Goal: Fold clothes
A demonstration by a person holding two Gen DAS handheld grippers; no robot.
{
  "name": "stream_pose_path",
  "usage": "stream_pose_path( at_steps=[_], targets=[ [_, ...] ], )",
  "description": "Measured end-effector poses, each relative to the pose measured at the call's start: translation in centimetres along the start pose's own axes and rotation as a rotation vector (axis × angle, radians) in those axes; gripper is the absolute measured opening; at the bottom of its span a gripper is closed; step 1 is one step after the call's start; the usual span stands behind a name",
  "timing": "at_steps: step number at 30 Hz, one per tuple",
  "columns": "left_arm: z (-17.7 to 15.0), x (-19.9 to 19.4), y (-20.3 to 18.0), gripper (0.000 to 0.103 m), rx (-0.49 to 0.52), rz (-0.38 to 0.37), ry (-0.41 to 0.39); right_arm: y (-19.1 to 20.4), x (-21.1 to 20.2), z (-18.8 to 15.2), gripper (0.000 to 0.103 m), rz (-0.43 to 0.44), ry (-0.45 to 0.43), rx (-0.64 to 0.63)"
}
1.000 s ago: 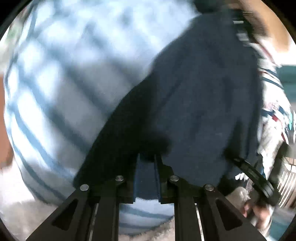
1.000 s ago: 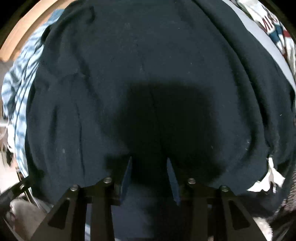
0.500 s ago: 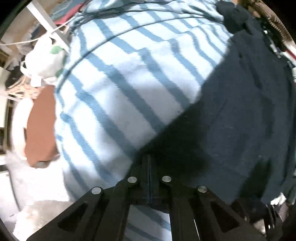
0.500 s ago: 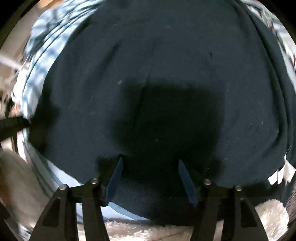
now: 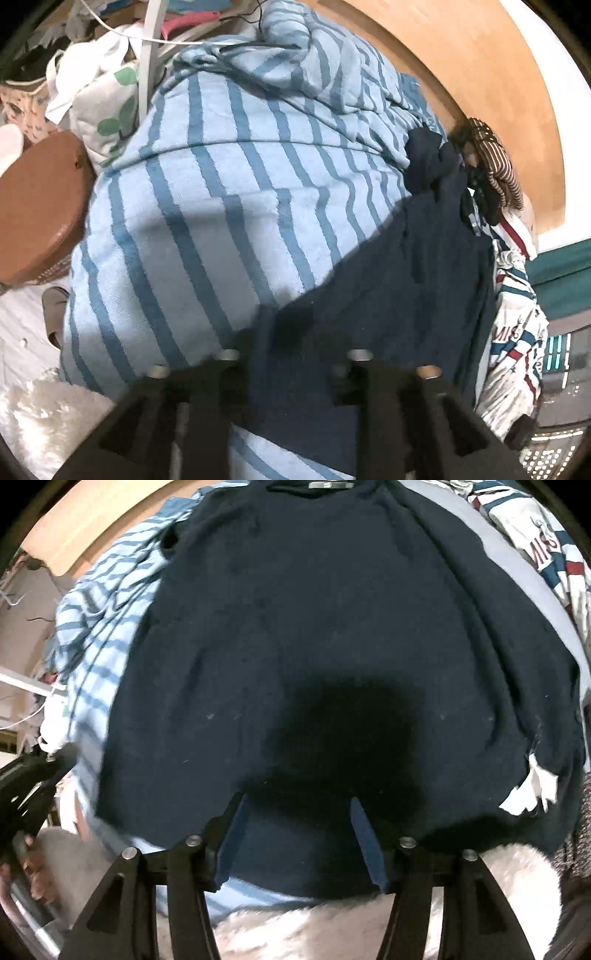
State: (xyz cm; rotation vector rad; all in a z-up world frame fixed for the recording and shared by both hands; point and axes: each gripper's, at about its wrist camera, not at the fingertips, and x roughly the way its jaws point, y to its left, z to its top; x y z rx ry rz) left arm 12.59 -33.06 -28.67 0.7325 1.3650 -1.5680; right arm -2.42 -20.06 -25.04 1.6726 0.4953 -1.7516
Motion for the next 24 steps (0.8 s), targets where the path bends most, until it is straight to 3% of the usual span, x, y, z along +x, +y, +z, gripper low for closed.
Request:
stream_pose_path(
  at_steps=[5, 8, 11, 14, 18, 21, 23, 24],
  targets=[
    [3.7, -2.1, 1.0, 0.039, 0.074, 0.004, 0.059, 0.8, 3.6, -1.2, 0.062, 0.014, 0.104, -0.077],
    [4.0, -1.5, -0.7, 0.039, 0.130, -0.013, 0.092, 2.0, 4.2, -2.3, 0.069, 0.014, 0.129, -0.143],
    [5.2, -0.8, -2.5, 0.039, 0.201, -0.002, 0.095, 2.9, 4.5, -3.0, 0.065, 0.030, 0.149, -0.190],
    [6.1, 0.9, -5.0, 0.041, 0.295, 0.028, 0.118, 1.2, 2.6, -1.0, 0.059, 0.141, 0.103, -0.074],
    [5.1, 5.6, -9.4, 0.046, 0.434, 0.096, 0.161, -0.9, -0.2, 0.8, 0.061, 0.129, -0.001, -0.012],
    [5.6, 8.0, -10.6, 0.045, 0.494, 0.176, 0.102, -1.9, -1.2, 0.7, 0.061, 0.112, -0.035, 0.006],
    [6.2, 8.8, -10.3, 0.006, 0.489, 0.212, 0.076, 0.9, 1.5, 2.7, 0.061, 0.100, -0.040, 0.008],
    [6.6, 8.9, -9.9, 0.004, 0.469, 0.220, 0.066, 1.3, 2.1, 3.4, 0.061, 0.098, -0.039, 0.010]
  ],
)
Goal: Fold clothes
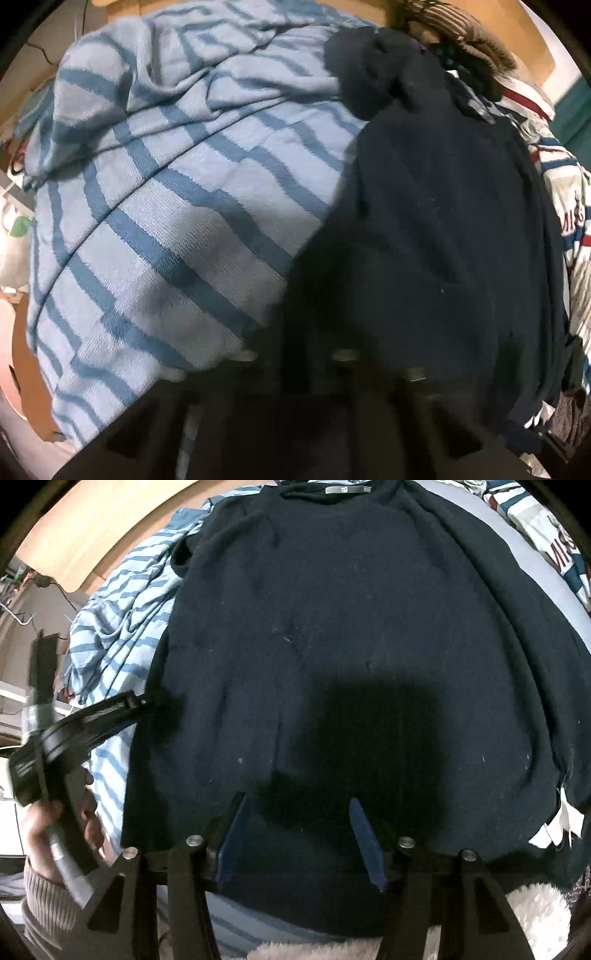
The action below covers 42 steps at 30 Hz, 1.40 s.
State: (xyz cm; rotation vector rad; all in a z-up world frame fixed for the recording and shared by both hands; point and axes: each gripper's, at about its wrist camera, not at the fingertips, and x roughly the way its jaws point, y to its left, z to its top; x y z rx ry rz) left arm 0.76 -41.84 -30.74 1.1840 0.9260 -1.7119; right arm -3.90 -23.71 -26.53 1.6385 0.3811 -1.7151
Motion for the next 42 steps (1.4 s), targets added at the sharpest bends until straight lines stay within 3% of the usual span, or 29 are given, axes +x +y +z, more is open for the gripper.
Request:
stream_pose_path(
  at_steps=[6, 11, 12, 14, 16, 18, 21, 22, 26, 30, 31, 32, 33, 38, 42],
  targets=[
    [1.0, -0.2, 3.8, 0.004, -0.149, -0.020, -0.001, -0.1, 0.7, 0.4, 0.061, 0.028, 0.015, 0.017],
    [1.1, -0.5, 4.9, 0.009, -0.158, -0.023, 0.006, 0.0, 1.2, -0.3, 0.062, 0.050, 0.040, 0.026],
    [1.1, -0.7, 5.1, 0.013, -0.159, -0.046, 0.013, 0.0, 1.3, -0.6, 0.062, 0.052, 0.051, 0.024],
    [0.5, -1.3, 5.9, 0.039, -0.199, -0.121, 0.070, 0.3, 1.5, -1.2, 0.062, 0.065, 0.061, 0.025],
    [-0.7, -2.7, 7.3, 0.056, -0.247, -0.213, 0.095, 0.6, 1.5, -1.9, 0.062, 0.082, 0.063, 0.025],
    [-2.0, -5.0, 8.2, 0.056, -0.235, -0.262, 0.094, 0.8, 1.4, -2.3, 0.062, 0.100, 0.059, 0.035],
    [-3.9, -7.9, 9.4, 0.056, -0.156, -0.188, 0.127, 0.9, 1.0, -2.7, 0.062, 0.108, 0.053, 0.052],
    [-4.9, -7.9, 9.1, 0.056, -0.138, -0.158, 0.171, 1.0, 0.9, -3.0, 0.062, 0.108, 0.049, 0.059],
    [-8.1, -6.5, 8.1, 0.055, -0.098, -0.116, 0.295, 1.4, 0.3, -4.3, 0.062, 0.144, 0.033, 0.101],
    [-9.6, -4.9, 5.9, 0.049, -0.021, -0.082, 0.306, 1.5, -0.5, -5.3, 0.062, 0.150, 0.018, 0.119],
    [-9.9, -4.5, 5.4, 0.038, 0.012, -0.047, 0.298, 1.4, -0.6, -5.4, 0.062, 0.147, 0.016, 0.121],
    [-10.1, -4.3, 5.2, 0.018, 0.044, 0.007, 0.286, 1.4, -0.7, -5.4, 0.062, 0.140, 0.013, 0.123],
    [-10.3, -4.2, 5.1, 0.010, 0.063, 0.052, 0.276, 1.3, -0.9, -5.5, 0.062, 0.133, 0.011, 0.125],
    [-9.6, -5.8, 7.8, 0.005, -0.026, 0.038, 0.278, 0.7, -1.4, -6.0, 0.062, 0.126, 0.007, 0.140],
    [-9.1, -7.1, 10.3, 0.004, -0.090, 0.080, 0.259, 0.8, -1.8, -6.1, 0.062, 0.122, -0.001, 0.133]
  ],
)
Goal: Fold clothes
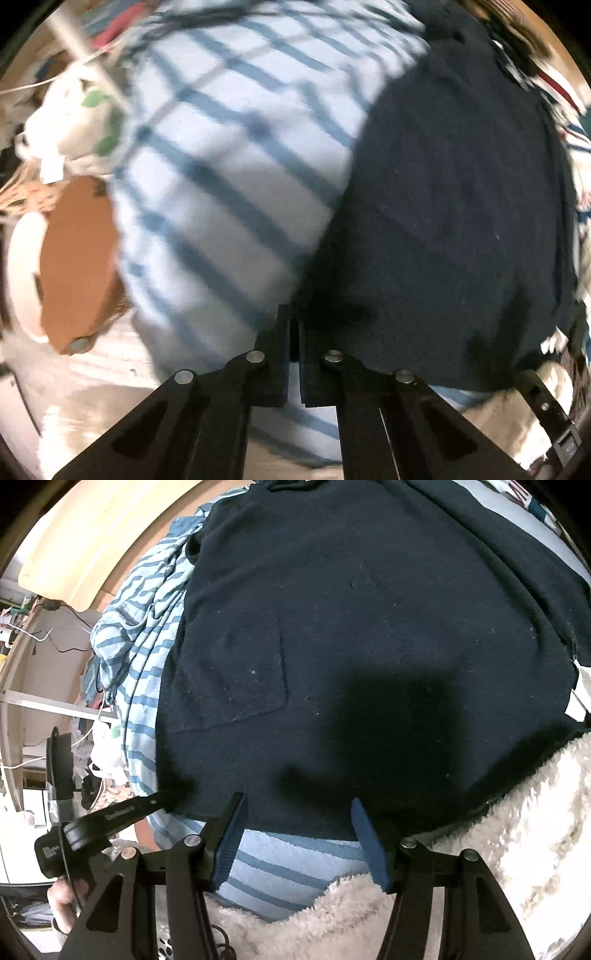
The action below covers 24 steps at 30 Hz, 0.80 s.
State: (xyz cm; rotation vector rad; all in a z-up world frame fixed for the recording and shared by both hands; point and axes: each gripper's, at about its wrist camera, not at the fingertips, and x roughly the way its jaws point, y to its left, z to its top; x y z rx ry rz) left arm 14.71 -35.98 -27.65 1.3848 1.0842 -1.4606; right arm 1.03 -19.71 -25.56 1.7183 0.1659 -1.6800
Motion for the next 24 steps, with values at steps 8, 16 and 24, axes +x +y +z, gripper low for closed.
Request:
stream_pose_path(
  at_steps=[8, 16, 24],
  targets=[
    [1.1, 0.0, 2.6, 0.009, -0.115, 0.047, -0.002, 0.5, 0.8, 0.2, 0.062, -0.020, 0.022, -0.027],
    [1.0, -3.8, 4.6, 0.064, -0.162, -0.063, -0.069, -1.1, 0.3, 0.5, 0.064, -0.020, 0.018, 0.006],
    [1.2, -1.0, -1.3, 0.044, 0.188, 0.072, 0.003, -1.7, 0.4, 0.9, 0.064, -0.038, 0.020, 0.024]
  ],
)
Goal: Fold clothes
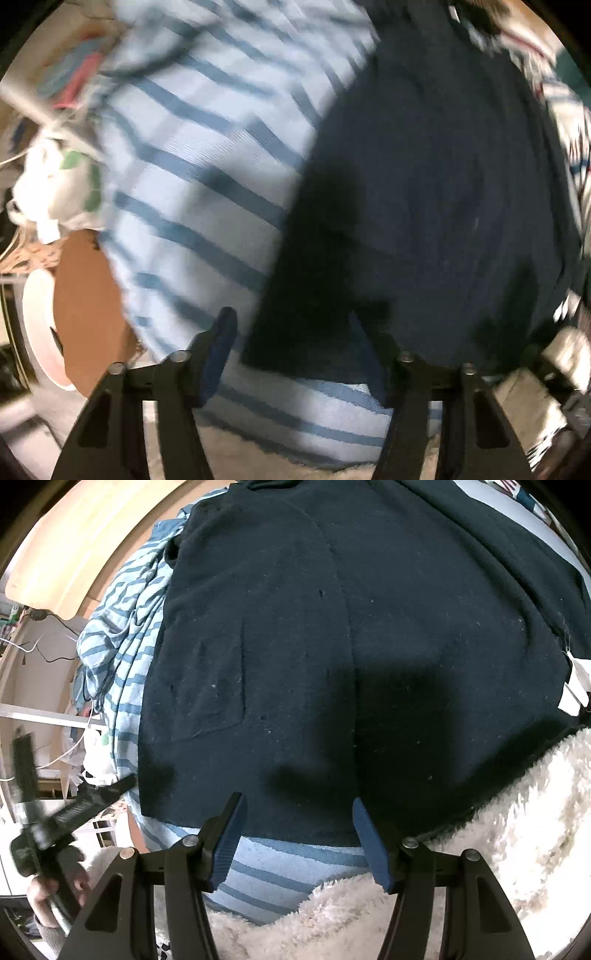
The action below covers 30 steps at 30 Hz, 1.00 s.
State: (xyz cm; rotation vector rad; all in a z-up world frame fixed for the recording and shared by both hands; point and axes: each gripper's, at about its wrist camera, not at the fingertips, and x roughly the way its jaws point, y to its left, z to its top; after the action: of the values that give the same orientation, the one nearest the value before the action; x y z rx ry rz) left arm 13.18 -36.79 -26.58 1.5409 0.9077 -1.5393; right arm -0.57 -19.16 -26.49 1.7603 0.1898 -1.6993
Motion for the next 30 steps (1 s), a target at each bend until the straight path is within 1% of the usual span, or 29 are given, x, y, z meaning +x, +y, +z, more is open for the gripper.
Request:
stream_pose_path(
  at_steps=[1, 2, 3, 4, 5, 7, 9, 11, 13, 14, 15, 16, 17, 18, 19, 20, 21, 23, 25, 26, 27, 28, 30],
  targets=[
    [0.4, 1.1, -0.3, 0.012, 0.008, 0.014, 0.030, 0.0, 0.0, 0.0, 0.064, -0.006, 0.000, -0.002],
    [0.2, 1.3, 0.0, 0.008, -0.009, 0.070, 0.026, 0.0, 0.0, 0.0, 0.064, -0.018, 0.000, -0.006],
    [0.0, 0.8, -0.1, 0.008, 0.001, 0.102, 0.018, 0.0, 0.0, -0.1, 0.065, -0.033, 0.002, -0.014],
    [-0.1, 0.3, -0.2, 0.008, 0.012, 0.132, 0.011, 0.1, 0.0, -0.2, 0.069, -0.056, 0.007, -0.027],
    [-0.3, 0.2, 0.0, 0.004, 0.008, 0.166, 0.012, 0.2, 0.0, -0.3, 0.076, -0.078, 0.012, -0.041],
    [-0.5, 0.1, 0.6, 0.004, -0.001, 0.234, 0.014, 0.4, 0.4, -0.6, 0.077, -0.101, 0.023, -0.078],
    [-0.4, 0.8, 2.4, 0.004, -0.087, 0.166, 0.056, 0.2, 0.8, -0.6, 0.077, -0.084, 0.040, -0.072],
    [-0.3, 0.2, 3.2, 0.004, -0.126, 0.150, 0.046, -0.1, 1.3, -0.5, 0.076, -0.059, 0.055, -0.051],
    [-0.2, -0.4, 3.7, 0.004, -0.155, 0.138, 0.029, -0.5, 1.2, 0.0, 0.076, -0.049, 0.052, -0.025],
    [-0.3, -1.0, 3.9, 0.004, -0.171, 0.115, 0.012, -0.6, 1.2, 0.2, 0.076, -0.051, 0.048, -0.022],
    [-0.4, -1.5, 4.1, 0.004, -0.185, 0.076, -0.002, -0.7, 1.1, 0.4, 0.076, -0.052, 0.044, -0.019],
    [-0.5, -2.2, 4.4, 0.007, -0.201, 0.008, -0.012, -0.8, 1.0, 0.6, 0.076, -0.054, 0.039, -0.016],
    [-0.6, -2.9, 4.8, 0.018, -0.216, -0.061, -0.022, -0.9, 0.8, 0.8, 0.076, -0.056, 0.034, -0.013],
    [-0.6, -3.4, 5.0, 0.028, -0.228, -0.101, -0.028, -1.0, 0.8, 1.0, 0.076, -0.055, 0.030, -0.012],
    [-0.6, -4.0, 5.1, 0.050, -0.233, -0.117, -0.042, -1.1, 0.7, 1.2, 0.076, -0.055, 0.028, -0.010],
    [-0.4, -4.5, 4.9, 0.060, -0.216, -0.098, -0.068, -1.2, 0.7, 1.4, 0.076, -0.058, 0.026, -0.007],
    [-0.2, -5.0, 4.6, 0.060, -0.196, -0.076, -0.095, -1.2, 0.7, 1.5, 0.076, -0.059, 0.025, -0.005],
    [0.5, -4.8, 3.4, 0.060, -0.116, -0.035, -0.090, -1.3, 1.0, 1.6, 0.076, -0.064, 0.030, -0.002],
    [0.9, -3.4, 2.4, 0.060, -0.067, -0.057, -0.049, -1.3, 1.4, 1.7, 0.076, -0.082, 0.042, 0.001],
    [1.0, -2.2, 2.0, 0.059, -0.050, -0.075, -0.011, -1.5, 1.7, 1.7, 0.076, -0.095, 0.049, 0.006],
    [0.9, -1.0, 1.8, 0.056, -0.051, -0.058, 0.033, -1.7, 2.0, 1.7, 0.076, -0.108, 0.055, 0.015],
    [0.8, -0.5, 1.8, 0.051, -0.058, -0.031, 0.052, -1.9, 2.2, 1.7, 0.076, -0.116, 0.060, 0.022],
    [0.6, -0.8, 2.0, 0.049, -0.075, -0.007, 0.043, -2.1, 2.4, 2.0, 0.076, -0.124, 0.053, 0.021]
  ],
)
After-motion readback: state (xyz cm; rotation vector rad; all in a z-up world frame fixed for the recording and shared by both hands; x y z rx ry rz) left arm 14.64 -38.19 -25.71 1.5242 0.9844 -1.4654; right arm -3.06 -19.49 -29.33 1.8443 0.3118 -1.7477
